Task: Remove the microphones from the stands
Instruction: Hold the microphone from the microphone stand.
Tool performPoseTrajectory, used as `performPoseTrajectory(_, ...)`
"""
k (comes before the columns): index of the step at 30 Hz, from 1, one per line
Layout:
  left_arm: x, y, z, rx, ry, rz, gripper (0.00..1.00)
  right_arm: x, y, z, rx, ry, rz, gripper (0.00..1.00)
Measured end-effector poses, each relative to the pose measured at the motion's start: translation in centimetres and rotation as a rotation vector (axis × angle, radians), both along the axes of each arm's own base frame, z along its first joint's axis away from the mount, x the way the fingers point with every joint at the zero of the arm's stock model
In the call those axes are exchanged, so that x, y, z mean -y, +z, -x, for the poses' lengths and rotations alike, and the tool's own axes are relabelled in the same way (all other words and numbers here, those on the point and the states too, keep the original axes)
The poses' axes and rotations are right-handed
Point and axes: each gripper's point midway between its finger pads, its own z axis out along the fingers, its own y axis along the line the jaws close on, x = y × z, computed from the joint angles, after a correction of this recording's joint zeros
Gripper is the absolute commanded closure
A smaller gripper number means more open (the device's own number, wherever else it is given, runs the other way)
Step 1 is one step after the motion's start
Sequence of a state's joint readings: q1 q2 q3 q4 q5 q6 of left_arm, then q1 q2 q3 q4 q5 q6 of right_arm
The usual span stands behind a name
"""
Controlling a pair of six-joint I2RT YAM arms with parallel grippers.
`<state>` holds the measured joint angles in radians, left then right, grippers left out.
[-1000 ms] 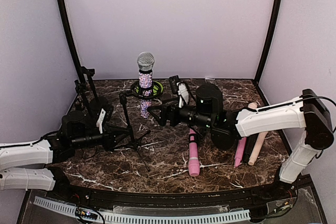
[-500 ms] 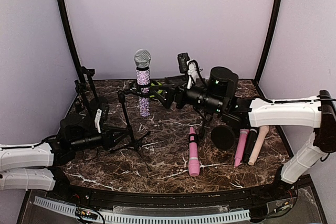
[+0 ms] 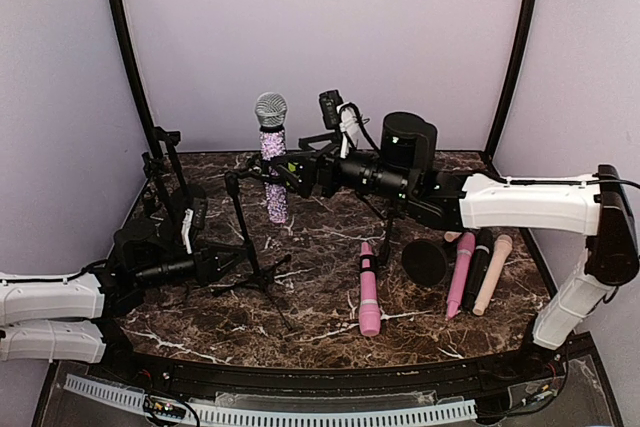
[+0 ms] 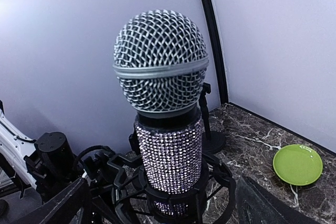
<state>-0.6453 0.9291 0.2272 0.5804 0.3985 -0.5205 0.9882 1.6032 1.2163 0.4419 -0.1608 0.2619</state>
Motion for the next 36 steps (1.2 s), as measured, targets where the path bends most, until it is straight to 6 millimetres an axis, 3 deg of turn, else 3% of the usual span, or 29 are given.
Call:
performPoseTrajectory(4,0.2,-0.1,0.3,0.014,-0.023,-0.01,1.0,-0.8,-0.8,-0.5,-0.003,0.002,0.032,0.1)
performPoseTrajectory(9,0.4,-0.3,0.7,0.04,-0.057,-0.031,1.0,-1.8,0.2,-1.2,0.027,0.0,0.026,0.16)
performPoseTrajectory(14,0.5,-0.4,1.0,0.059,-0.085,-0.047,1.0,-2.2,0.6,-1.4,0.057,0.0,0.027,0.38)
performPoseTrajectory(19,0.5,-0.5,1.1,0.06,-0.089,-0.047,1.0,-2.4,0.9,-0.9,0.094,0.025,0.024,0.68)
performPoseTrajectory(22,0.6,-0.4,1.0,0.05,-0.09,-0.038,1.0,-2.5,0.7,-0.7,0.116,0.028,0.024,0.78)
performPoseTrajectory(32,0.8,-0.5,1.2,-0.052,-0.074,0.064,1.0,-1.8,0.3,-0.2,0.147,0.029,0.011,0.84)
performPoseTrajectory(36,0.7,-0.7,1.4,-0.1,-0.065,0.1,0.95,-1.7,0.2,0.1,0.151,0.034,0.004,0.84)
